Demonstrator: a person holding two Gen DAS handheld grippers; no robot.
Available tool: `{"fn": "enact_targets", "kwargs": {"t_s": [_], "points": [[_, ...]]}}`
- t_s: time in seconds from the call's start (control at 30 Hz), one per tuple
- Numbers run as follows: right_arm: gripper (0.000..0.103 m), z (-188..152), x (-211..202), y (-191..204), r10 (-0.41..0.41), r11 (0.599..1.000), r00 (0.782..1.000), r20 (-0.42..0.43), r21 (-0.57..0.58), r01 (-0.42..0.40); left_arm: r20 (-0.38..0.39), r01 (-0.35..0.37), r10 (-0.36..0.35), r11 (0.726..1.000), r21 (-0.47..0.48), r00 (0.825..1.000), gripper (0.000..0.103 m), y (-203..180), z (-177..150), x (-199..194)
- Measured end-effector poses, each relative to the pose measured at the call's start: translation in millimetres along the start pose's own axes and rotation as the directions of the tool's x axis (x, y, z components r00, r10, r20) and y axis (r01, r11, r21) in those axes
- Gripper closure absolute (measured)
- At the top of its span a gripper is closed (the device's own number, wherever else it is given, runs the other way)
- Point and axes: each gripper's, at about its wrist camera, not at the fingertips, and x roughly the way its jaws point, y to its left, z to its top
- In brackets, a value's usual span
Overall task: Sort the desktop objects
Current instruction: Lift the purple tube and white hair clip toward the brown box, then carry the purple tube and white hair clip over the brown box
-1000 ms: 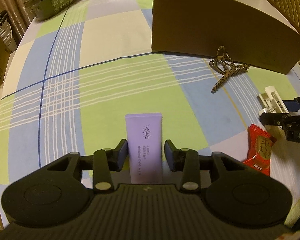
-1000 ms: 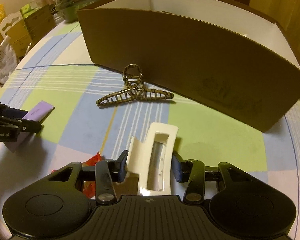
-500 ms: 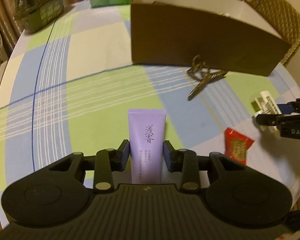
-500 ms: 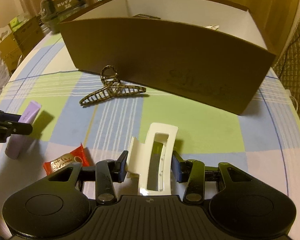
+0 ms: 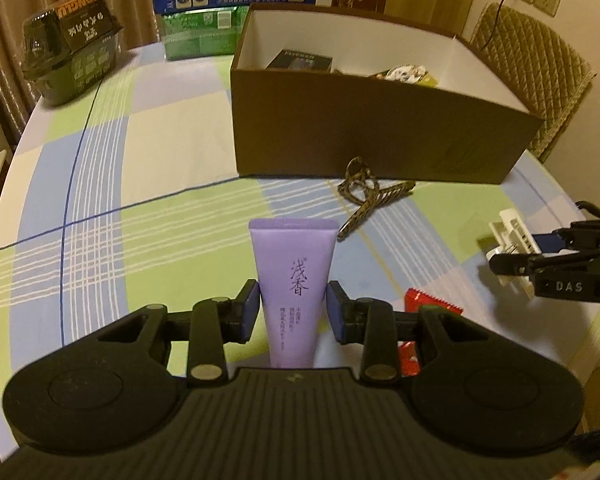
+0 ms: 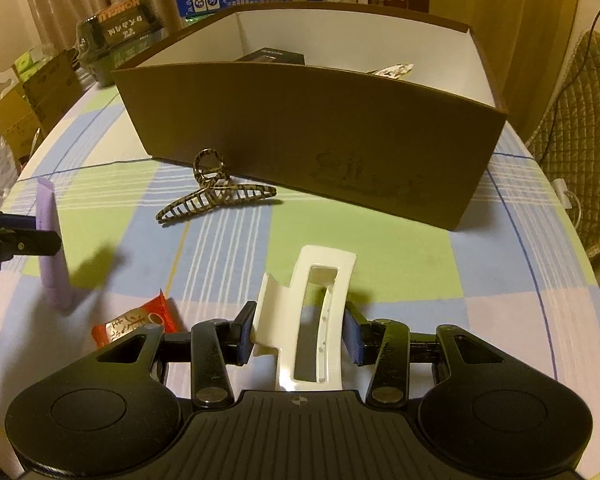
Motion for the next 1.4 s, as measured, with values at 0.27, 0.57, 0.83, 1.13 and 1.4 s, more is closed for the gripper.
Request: {"fn": "enact_targets", "kwargs": {"t_s": [0.27,0.57,0.83,1.13,1.4], "points": [[0.062,-2.4,-9.2,1.6,0.003,1.0,1.0,0.015,-0.001,-0.003,0.038,0.021,-0.021,1.0,0.004,0.999,0.073,-4.5,3.0,-11.2],[0.062,-2.4,-15.9,3.7,0.003,1.0,1.0,0.026,-0.002,-0.002,0.055,0.032,-0.033,0.999,0.02,0.998,0.073,-9.2,3.8,-16.6],[0.062,-0.9,-20.1,5.3,0.004,1.0,0.999,0.037,-0.009,-0.004,0.075,0.042,-0.045,0.998,0.035,0.996,0.073,-12.3,6.3,-23.4],[0.062,6.2,-27.9,7.5,0.018,1.0,0.998,0.061,-0.014,-0.017,0.106,0.059,-0.065,0.997,0.059,0.992,0.073,-15.9,13.6,-31.7],[0.062,17.6,-36.6,7.7,0.035,0.999,0.996,0.088,-0.012,-0.034,0.131,0.074,-0.084,0.994,0.079,0.988,0.073,-19.1,26.1,-36.6]]}}
